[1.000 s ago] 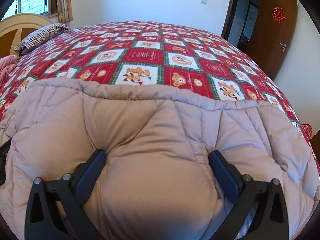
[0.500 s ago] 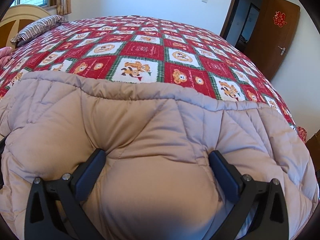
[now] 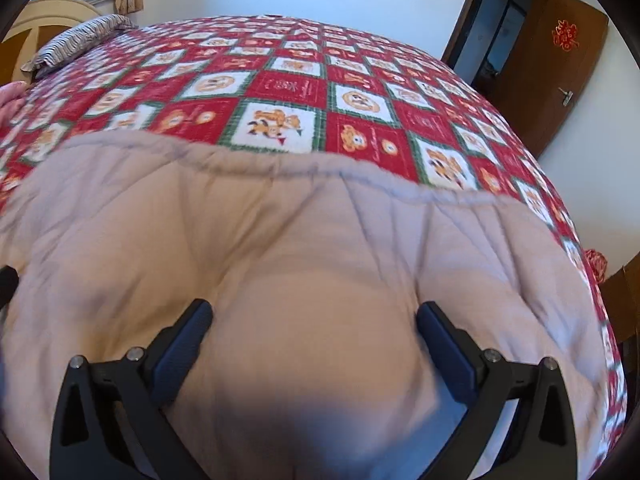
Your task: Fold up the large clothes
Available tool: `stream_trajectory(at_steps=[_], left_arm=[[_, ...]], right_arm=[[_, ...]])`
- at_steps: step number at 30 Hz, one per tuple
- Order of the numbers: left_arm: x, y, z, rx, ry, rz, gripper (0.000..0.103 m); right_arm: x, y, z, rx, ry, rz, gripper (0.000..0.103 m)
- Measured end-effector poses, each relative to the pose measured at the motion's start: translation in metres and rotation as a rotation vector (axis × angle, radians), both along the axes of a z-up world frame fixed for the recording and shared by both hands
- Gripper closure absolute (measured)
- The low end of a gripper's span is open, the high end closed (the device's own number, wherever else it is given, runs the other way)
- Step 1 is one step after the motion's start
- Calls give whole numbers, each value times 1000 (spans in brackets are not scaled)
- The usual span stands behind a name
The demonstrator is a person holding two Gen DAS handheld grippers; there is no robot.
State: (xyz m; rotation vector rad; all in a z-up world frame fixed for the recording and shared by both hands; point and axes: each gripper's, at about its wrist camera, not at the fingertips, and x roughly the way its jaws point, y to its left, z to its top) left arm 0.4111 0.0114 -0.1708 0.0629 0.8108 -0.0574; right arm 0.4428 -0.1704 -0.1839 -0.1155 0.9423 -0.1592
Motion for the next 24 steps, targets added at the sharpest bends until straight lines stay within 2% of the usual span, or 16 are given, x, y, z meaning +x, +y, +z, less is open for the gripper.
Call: stream_trajectory(at_steps=[3,5,9,13,16,19,22,24], left_arm=[[-10,3,-21,40,24,9,1],[-17,1,-28,57,-25,11,1],[-23,-2,-32,68,-88,36,1],[-35,4,-23,65,-76,78,1],[-69,27,-17,23,-82,145,1],[-95,54,-30,-29,-43,213,1],[-106,71,-43,-156,-11,233,1],[-105,69,-47,-202,-2,228,1]], right_arm=[[-40,9,1,-31,-45,25,0],[-55,10,-8,-43,-81,12,0],[-58,12,-20,-54,-139,7,0],[-50,12,-19,-47,-120,12,0],[-69,10,-7,-23,-121,15,0],[-106,14,-3,-2,-134,37,0],[-140,18,-7,-9,-167,60,0],[-150,18,-16,-11,-178,49,0]])
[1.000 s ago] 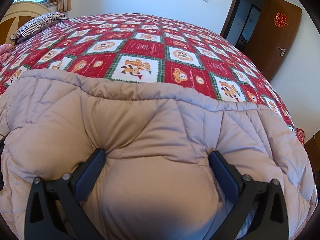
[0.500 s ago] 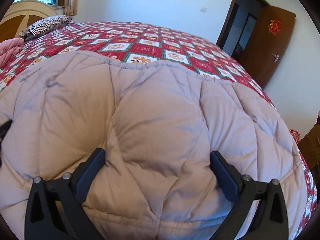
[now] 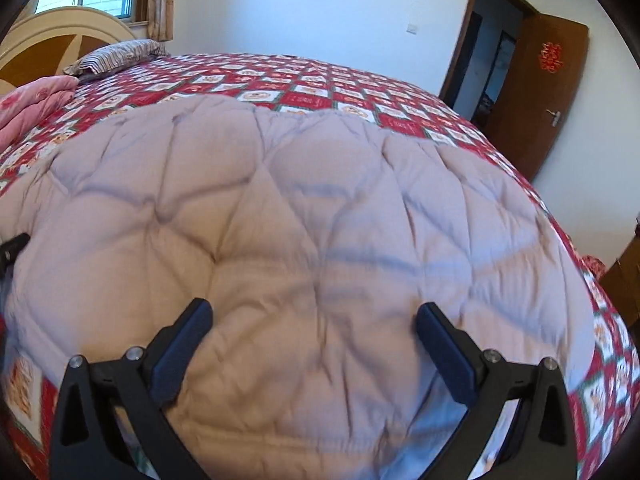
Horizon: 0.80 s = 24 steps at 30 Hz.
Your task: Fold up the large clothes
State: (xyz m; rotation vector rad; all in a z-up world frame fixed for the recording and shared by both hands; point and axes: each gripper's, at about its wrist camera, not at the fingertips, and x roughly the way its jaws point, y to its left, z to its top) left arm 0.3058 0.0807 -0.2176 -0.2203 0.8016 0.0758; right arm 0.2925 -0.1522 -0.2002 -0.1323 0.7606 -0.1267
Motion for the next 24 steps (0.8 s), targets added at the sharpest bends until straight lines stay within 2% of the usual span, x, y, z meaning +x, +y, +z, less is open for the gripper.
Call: stream_trajectory(at_steps=[3,7,8,10,12,13,17,20,24], left_arm=[[3,-10,0,-31,-15,-48,1],[8,-18,3,-105,-23,-104,13],[7,-19,4,-115,-27,-110,19],[5,-21,11,-110,-45,-114,51],[1,-19,23,-126,-86,-125,66],[0,-18,27,-133,-98,-134,70],[-4,-13,40,-159,-151,-146,74],[-4,-6,34,-176,-155,-158,75],[-10,10,26,-236,-155,-162,76]], right_arm=[[2,1,-12,3,-21,-2,0],[7,7,-15,-32,-24,-7,0],[8,7,-16,-29,-22,-5,0],[9,5,-16,-16,-24,-4,0],[6,4,-17,-16,-33,-5,0],[5,4,-17,-19,-35,-6,0],[4,7,-17,-28,-21,-13,0],[4,9,-16,-32,-13,-30,0],[1,16,-17,-60,-22,-59,0]])
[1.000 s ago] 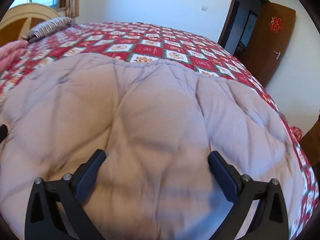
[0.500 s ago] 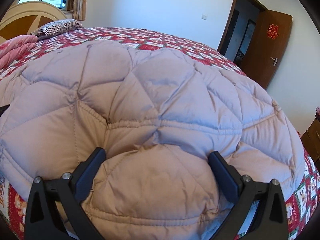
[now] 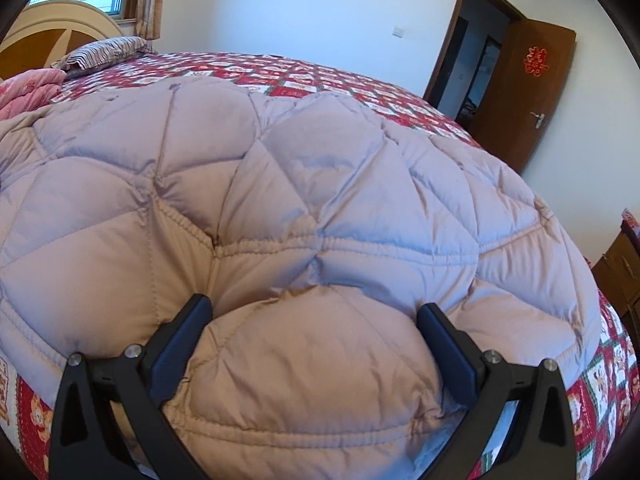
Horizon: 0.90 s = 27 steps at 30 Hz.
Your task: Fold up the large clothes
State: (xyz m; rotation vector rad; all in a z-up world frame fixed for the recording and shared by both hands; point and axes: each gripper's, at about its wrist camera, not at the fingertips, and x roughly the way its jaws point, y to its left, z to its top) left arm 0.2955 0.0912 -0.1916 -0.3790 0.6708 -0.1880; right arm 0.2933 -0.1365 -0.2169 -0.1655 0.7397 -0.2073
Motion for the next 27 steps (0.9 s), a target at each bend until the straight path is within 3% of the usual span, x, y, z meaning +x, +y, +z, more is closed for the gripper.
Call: stream_trajectory(at_steps=[6,10,16,22,27], left_arm=[[-13,15,16,-21,-44,-20,79],[-23,34,33,-25,-78,-1,79],[-31,42,59,44,-125,17,79],[-40,13,96,112,-222,-23,79],[-48,-29,128,172,-308,-93,79]], right_arm=[[-4,19,-1,-55,-4,-44,0],[-7,33,-1,-39,-9,-37,0],[-12,59,4,4,-5,28,0],[-28,21,24,163,29,103,0],[-59,-39,51,226,-62,64,0]])
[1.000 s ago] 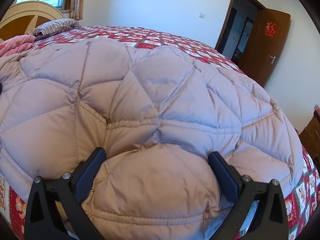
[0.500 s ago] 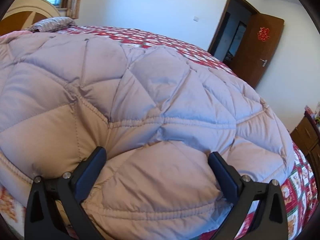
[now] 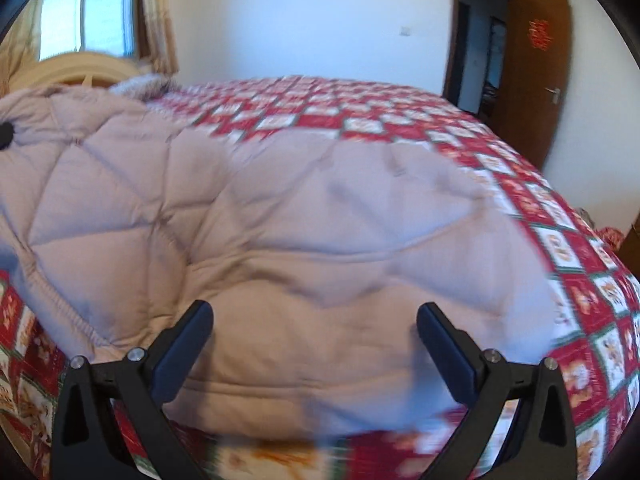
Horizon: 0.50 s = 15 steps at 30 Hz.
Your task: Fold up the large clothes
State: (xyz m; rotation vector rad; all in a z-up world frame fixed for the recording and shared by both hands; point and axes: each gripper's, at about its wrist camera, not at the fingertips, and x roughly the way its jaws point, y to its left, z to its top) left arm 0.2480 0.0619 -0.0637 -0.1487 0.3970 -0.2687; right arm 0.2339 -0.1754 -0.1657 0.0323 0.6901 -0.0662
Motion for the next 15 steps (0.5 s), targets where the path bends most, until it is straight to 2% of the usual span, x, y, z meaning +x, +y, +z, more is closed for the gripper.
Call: stream_trajectory(at_steps=[5,8,12,15], left_arm=[[4,-57,26,95,-60,-88,79],[9,-108,34,187,-87,-147,79],[8,-178,30,276,-111,-259,79],[5,-233,12,343,-108,-365,79]], right_arm=[[-11,-68,12,10,-28,-125,0],[-13,-110,10,0,-24,-219,0],[-29,-164,12,13,-34,-329,0],[-43,-198,10,13,-38,-398,0]])
